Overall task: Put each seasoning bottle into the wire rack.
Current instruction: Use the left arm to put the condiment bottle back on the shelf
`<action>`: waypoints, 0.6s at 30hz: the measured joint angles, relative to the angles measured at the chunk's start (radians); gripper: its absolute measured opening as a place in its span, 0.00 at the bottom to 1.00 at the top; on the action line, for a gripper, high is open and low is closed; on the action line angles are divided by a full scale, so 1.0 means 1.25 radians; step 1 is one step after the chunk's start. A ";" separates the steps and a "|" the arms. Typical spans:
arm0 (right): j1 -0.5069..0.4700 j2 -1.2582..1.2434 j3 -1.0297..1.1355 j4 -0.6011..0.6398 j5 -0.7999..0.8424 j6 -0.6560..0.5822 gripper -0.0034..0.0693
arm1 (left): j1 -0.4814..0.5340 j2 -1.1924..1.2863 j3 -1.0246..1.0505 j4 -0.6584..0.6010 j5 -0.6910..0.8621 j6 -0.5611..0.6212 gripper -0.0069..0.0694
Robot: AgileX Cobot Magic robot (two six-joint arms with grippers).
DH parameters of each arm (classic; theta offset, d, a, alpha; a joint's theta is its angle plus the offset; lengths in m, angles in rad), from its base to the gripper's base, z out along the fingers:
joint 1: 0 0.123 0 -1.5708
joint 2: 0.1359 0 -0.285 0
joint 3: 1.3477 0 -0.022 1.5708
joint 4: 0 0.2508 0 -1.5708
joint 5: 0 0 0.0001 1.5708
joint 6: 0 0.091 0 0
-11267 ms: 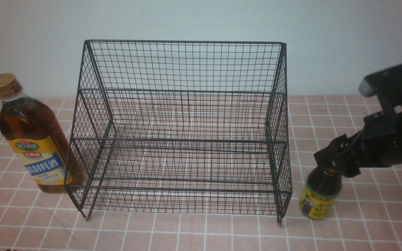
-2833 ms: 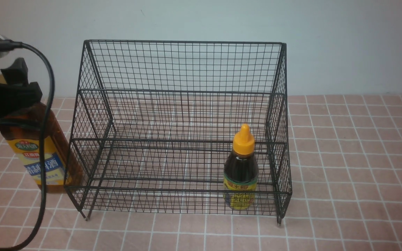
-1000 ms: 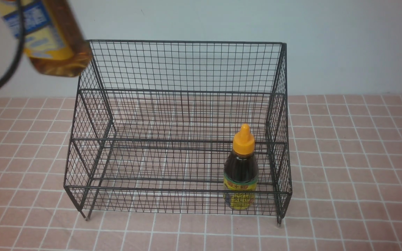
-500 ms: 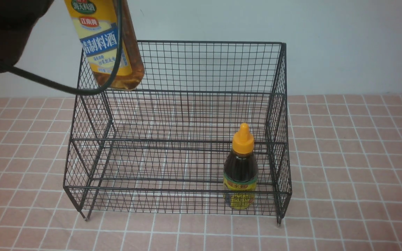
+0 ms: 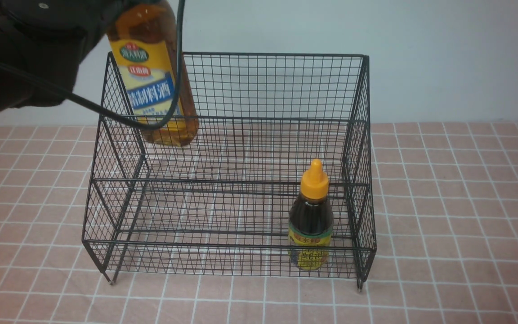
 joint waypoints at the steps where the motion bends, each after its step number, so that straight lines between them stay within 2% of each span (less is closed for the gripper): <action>1: 0.000 0.000 0.000 0.000 0.000 0.000 0.03 | 0.000 0.008 0.000 -0.025 -0.006 0.021 0.49; 6: 0.000 0.000 0.000 0.000 0.000 0.000 0.03 | -0.001 0.044 0.000 -0.123 -0.019 0.085 0.49; 13: 0.000 0.000 0.000 0.000 0.000 0.000 0.03 | -0.003 0.067 0.000 -0.201 -0.005 0.126 0.49; 18: 0.000 0.000 0.000 0.000 0.000 0.000 0.03 | -0.005 0.077 0.000 -0.280 -0.005 0.215 0.50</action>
